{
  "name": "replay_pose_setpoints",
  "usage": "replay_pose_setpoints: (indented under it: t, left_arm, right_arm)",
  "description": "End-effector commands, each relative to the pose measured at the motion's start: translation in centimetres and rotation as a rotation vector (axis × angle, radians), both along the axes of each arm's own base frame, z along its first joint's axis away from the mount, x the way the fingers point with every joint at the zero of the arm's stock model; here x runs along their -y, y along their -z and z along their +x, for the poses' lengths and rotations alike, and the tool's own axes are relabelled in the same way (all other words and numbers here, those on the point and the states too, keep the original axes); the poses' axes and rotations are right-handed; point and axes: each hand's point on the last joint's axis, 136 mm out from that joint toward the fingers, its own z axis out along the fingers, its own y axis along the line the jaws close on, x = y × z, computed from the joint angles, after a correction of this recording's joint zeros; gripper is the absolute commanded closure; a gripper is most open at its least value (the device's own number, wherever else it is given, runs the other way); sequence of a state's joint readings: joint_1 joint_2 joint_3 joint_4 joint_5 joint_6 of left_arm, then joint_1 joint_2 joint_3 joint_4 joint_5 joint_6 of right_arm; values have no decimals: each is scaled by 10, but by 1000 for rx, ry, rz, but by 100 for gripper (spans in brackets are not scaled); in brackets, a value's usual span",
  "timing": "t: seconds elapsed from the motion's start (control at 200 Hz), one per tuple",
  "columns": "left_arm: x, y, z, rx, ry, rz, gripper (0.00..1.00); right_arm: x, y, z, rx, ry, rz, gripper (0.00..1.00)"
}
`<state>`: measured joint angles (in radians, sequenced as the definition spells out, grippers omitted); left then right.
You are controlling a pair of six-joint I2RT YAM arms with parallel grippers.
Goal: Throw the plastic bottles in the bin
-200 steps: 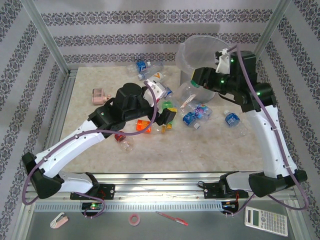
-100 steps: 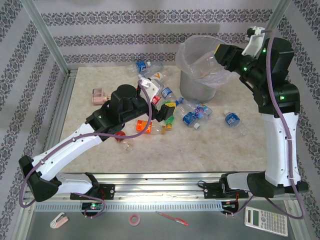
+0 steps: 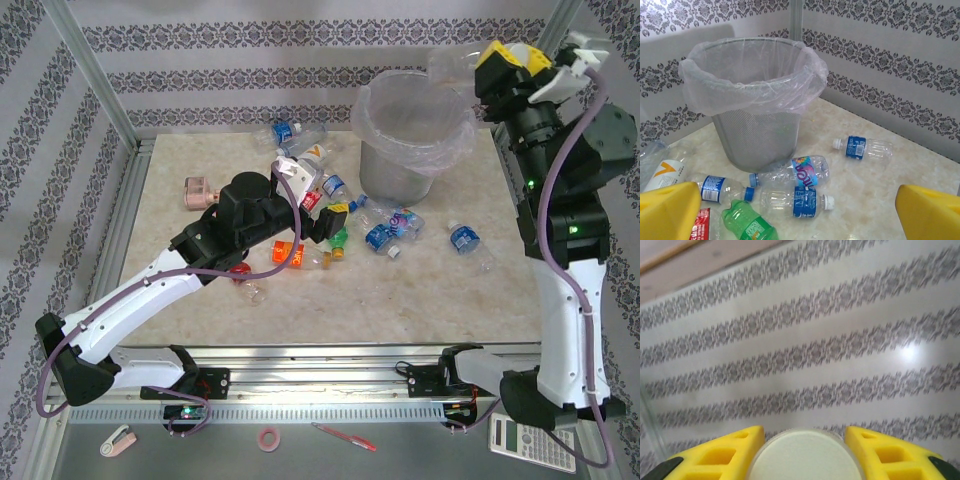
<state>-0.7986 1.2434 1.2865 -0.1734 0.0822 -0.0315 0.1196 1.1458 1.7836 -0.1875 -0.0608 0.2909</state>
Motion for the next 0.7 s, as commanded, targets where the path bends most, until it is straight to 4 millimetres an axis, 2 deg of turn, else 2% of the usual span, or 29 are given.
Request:
replay_pose_setpoints:
  t: [0.0, 0.16, 0.48, 0.595, 0.654, 0.694]
  left_arm:
    - [-1, -19, -4, 46, -10, -56, 0]
    - [-1, -18, -2, 54, -19, -51, 0]
    - [1, -20, 2, 68, -22, -34, 0]
    - [-1, -20, 3, 69, -30, -24, 0]
    - [-2, -20, 2, 68, -34, -22, 0]
    - [-3, -20, 2, 66, -37, -18, 0]
  right_arm:
    - [26, -45, -28, 253, 135, 46, 100]
    - [29, -49, -30, 284, 150, 45, 100]
    - [22, -42, -7, 238, 133, 18, 100]
    - [20, -29, 18, 166, 132, 6, 100]
    - [19, -11, 44, 75, 138, -6, 100]
    - [16, 8, 68, -12, 128, -21, 100]
